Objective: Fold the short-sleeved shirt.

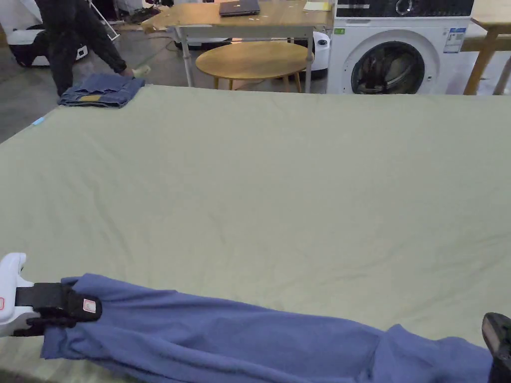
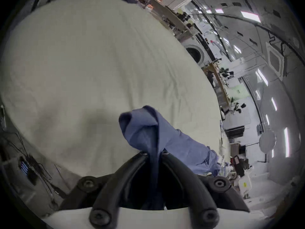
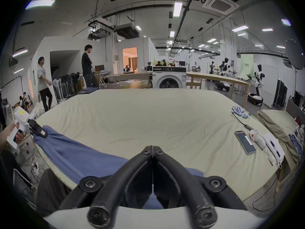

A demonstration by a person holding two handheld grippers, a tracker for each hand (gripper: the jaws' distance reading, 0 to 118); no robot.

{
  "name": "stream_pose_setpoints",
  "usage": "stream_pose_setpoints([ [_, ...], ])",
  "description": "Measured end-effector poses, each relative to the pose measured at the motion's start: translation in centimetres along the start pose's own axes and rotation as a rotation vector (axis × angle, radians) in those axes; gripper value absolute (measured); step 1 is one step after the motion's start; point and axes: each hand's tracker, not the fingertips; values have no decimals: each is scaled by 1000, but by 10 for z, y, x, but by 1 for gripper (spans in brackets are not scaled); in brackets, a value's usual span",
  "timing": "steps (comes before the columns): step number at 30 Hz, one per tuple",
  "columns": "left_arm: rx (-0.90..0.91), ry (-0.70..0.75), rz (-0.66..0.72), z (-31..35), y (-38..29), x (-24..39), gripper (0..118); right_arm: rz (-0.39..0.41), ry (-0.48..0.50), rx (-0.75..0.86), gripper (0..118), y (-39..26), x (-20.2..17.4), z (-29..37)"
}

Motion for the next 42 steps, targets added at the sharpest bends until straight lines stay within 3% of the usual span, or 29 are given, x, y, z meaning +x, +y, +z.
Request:
stream_pose_setpoints([
  [9, -112, -43, -331, -36, -21, 153, 0, -17, -11, 27, 0, 0, 7, 11],
  [12, -180, -12, -454, -73, -42, 203, 0, -24, -23, 25, 0, -3, 12, 17],
  [18, -299, -5, -532, -168, -88, 251, 0, -45, -56, 9, 0, -13, 24, 27],
  [19, -307, 9, -541, -183, -97, 254, 6, -50, -65, 6, 0, -14, 26, 28],
  [20, -325, -8, -577, -201, -105, 256, 33, -53, -74, 2, 0, -16, 29, 30],
  [21, -335, -24, -606, -212, -112, 256, 90, -55, -80, -1, 0, -17, 31, 31],
  [22, -343, -25, -597, -224, -119, 255, 112, -60, -91, -4, 0, -18, 34, 32],
  [23, -349, -28, -594, -228, -122, 253, 113, -64, -97, -7, 0, -19, 36, 33],
  [26, -321, -72, -533, -211, -116, 246, 108, -75, -114, -15, 0, -21, 43, 35],
  [27, -291, -101, -500, -201, -111, 240, 92, -83, -117, -18, 0, -21, 44, 35],
  [28, -265, -126, -471, -187, -103, 239, 63, -95, -112, -24, 0, -21, 46, 33],
  [29, -236, -133, -434, -175, -96, 230, 23, -105, -108, -25, 0, -22, 47, 32],
  [30, -211, -154, -399, -167, -89, 219, 0, -110, -107, -25, 0, -22, 47, 31],
  [35, -235, -183, -265, -175, -77, 187, 0, -104, -86, -29, 0, -21, 41, 25],
  [42, -458, -324, -184, -251, -138, 180, 0, -79, -68, -46, 0, -21, 32, 23],
])
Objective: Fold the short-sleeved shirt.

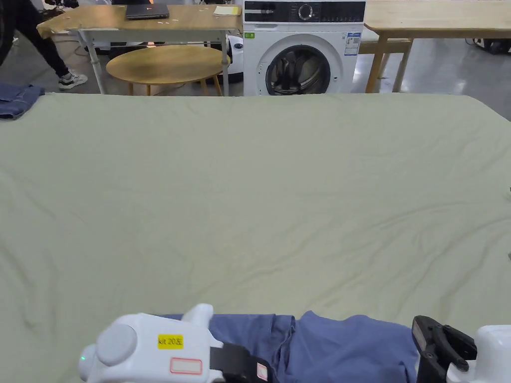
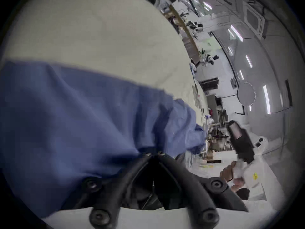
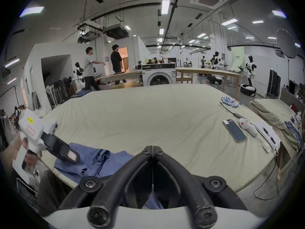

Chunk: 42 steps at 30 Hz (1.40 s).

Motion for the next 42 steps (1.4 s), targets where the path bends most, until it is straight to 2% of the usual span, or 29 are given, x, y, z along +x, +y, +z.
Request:
stream_pose_setpoints([
  [2, -2, 86, -35, -19, -7, -9, 0, 6, -1, -9, 0, 0, -2, -2],
  [3, 15, 80, -26, -21, -7, -13, 0, 7, 2, -13, 0, 0, -3, -3],
  [4, 30, 11, 15, -11, -3, -13, 0, 9, 5, -17, 0, 0, -4, -3],
  [5, 37, 15, 26, -2, -1, -9, 0, 12, 8, -19, 0, 0, -5, -4],
  [8, 116, 66, -117, 45, 3, 12, 0, 30, 21, -21, 0, 3, -10, -8],
  [11, 187, 86, -132, 103, 7, 18, 0, 41, 40, -17, 0, 6, -16, -12],
  [15, 269, 222, -94, 165, 13, -11, 0, 46, 70, -18, 0, 8, -25, -17],
  [17, 225, 319, -74, 177, 15, -31, 0, 57, 82, -18, 0, 8, -30, -19],
  [21, 186, 239, -49, 176, 18, -57, 0, 74, 92, -28, 0, 7, -37, -22],
  [23, 180, 146, -49, 169, 21, -64, 13, 73, 91, -30, 0, 7, -38, -22],
  [24, 162, 103, -42, 164, 24, -69, 58, 70, 88, -30, 0, 7, -38, -22],
  [25, 140, 89, -27, 155, 26, -73, 96, 67, 88, -33, 0, 8, -38, -23],
  [26, 135, 85, -12, 149, 27, -75, 116, 68, 88, -36, 0, 8, -39, -23],
  [27, 140, 66, 7, 146, 28, -78, 116, 72, 85, -37, 0, 8, -39, -24],
  [29, 114, 32, 28, 134, 32, -85, 116, 80, 81, -39, 0, 8, -40, -23],
  [33, 136, -161, 89, 123, 38, -96, 113, 84, 72, -52, 0, 7, -40, -24],
  [34, 146, -201, 126, 121, 38, -100, 101, 81, 72, -55, 0, 6, -40, -25],
  [35, 153, -207, 156, 117, 38, -103, 75, 79, 71, -58, 0, 6, -40, -24],
  [36, 146, -174, 163, 111, 37, -103, 40, 80, 72, -60, 0, 5, -40, -24],
  [37, 140, -91, 160, 104, 35, -102, 22, 82, 71, -61, 0, 4, -41, -23],
  [38, 124, -51, 142, 103, 34, -109, 15, 84, 71, -62, 0, 4, -41, -23],
  [40, 167, -128, 194, 112, 30, -107, 9, 85, 71, -61, 0, 5, -40, -21],
  [42, 216, -72, 168, 127, 25, -100, 6, 86, 73, -54, 0, 6, -39, -19],
])
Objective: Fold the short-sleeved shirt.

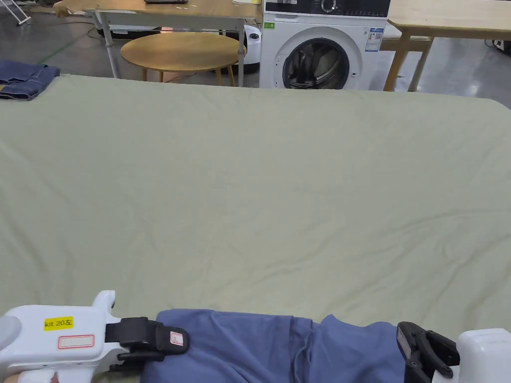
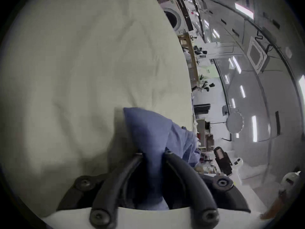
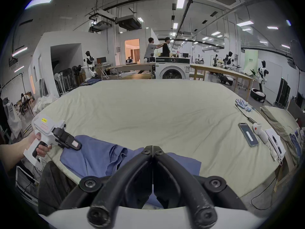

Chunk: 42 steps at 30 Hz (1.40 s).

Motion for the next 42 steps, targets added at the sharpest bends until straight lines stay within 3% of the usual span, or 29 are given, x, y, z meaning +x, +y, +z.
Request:
stream_pose_setpoints([
  [5, 138, 96, 12, 66, -6, 20, 4, -6, 13, 24, 0, 6, 5, -2],
  [10, 203, 253, -91, 130, -14, 62, 4, -7, 36, 53, 0, 11, 8, -3],
  [13, 213, 308, -147, 133, -18, 99, 4, -10, 43, 68, 0, 12, 9, -2],
  [22, 69, 323, -375, 22, -43, 204, 4, -43, 23, 83, 0, 6, 21, 12],
  [29, -71, 391, -440, -99, -69, 214, 4, -80, -30, 78, 0, -3, 41, 20],
  [30, -84, 396, -461, -111, -71, 211, 22, -86, -34, 77, 0, -4, 43, 21],
  [32, -99, 380, -540, -137, -79, 206, 97, -97, -43, 70, 0, -8, 46, 23],
  [33, -116, 374, -559, -145, -81, 204, 111, -99, -50, 67, 0, -9, 48, 24],
  [37, -59, 293, -514, -127, -82, 205, 107, -107, -67, 56, 0, -13, 55, 28],
  [41, -38, 162, -449, -99, -77, 194, 80, -130, -60, 44, 0, -15, 56, 24],
  [42, -58, 123, -421, -100, -76, 187, 25, -132, -57, 43, 0, -15, 56, 24],
])
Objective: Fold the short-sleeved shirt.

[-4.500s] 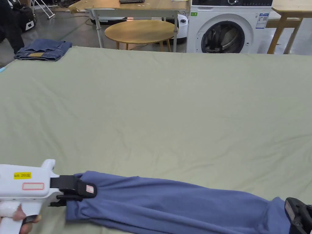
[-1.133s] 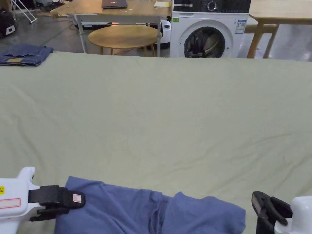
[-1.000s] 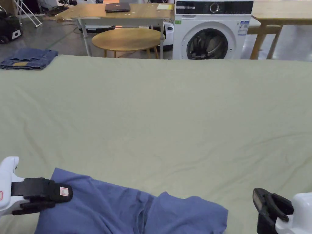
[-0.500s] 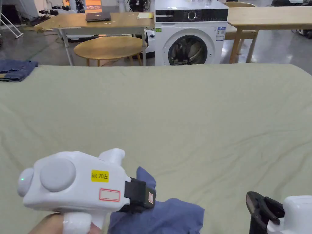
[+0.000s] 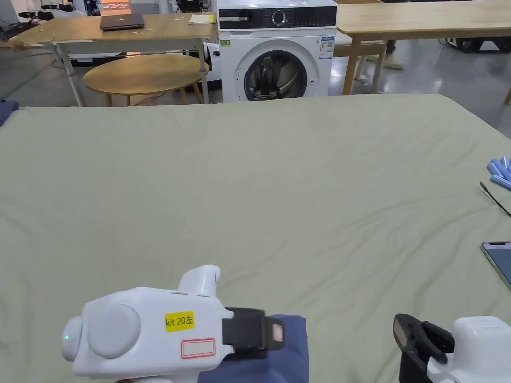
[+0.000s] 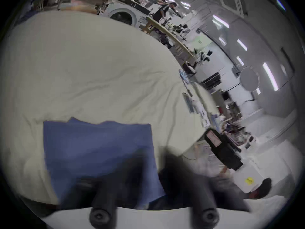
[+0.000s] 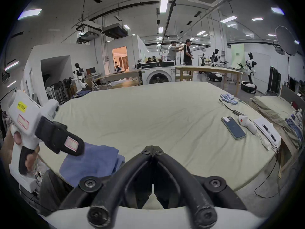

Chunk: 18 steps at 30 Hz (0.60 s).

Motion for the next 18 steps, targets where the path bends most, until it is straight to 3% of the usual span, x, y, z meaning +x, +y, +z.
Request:
stream_pose_setpoints([
  [1, -24, -12, 44, -5, -5, -8, 0, 2, 1, -2, 0, 0, -2, -1],
  [6, -134, -219, 172, -46, -40, -41, 0, 19, 23, -15, 0, 0, -12, -4],
  [10, -154, -156, 157, -88, -64, -69, 0, 18, 64, -54, 0, -2, -17, -10],
  [13, -121, -216, 196, -86, -58, -69, 0, 1, 107, -93, 0, -3, -20, -14],
  [16, -76, -203, 114, -56, -43, -58, 0, -6, 197, -145, 0, -2, -25, -23],
  [18, -42, -164, 95, -26, -31, -57, 0, -89, 341, -213, 0, 0, -26, -36],
])
